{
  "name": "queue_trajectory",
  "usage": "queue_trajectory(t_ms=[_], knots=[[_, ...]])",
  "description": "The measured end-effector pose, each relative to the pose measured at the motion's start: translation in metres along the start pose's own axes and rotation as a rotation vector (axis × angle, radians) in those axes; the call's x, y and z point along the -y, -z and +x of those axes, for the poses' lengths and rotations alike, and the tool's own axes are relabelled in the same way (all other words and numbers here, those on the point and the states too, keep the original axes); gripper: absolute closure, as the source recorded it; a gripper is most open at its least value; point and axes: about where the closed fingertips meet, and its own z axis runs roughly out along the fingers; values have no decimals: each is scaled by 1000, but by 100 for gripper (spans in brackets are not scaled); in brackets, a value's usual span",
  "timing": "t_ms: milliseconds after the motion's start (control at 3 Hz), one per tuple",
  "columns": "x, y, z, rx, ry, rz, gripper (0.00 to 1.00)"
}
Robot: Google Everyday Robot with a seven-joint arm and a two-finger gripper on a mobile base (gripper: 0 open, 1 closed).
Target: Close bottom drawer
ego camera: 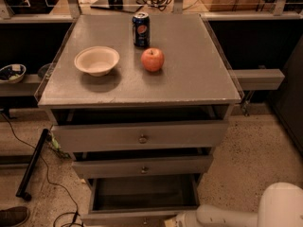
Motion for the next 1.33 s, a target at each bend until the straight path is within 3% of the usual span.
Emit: queue_trajectory(t_ms=[1333], knots=[[2,-12,-9,34,-23,5,100]])
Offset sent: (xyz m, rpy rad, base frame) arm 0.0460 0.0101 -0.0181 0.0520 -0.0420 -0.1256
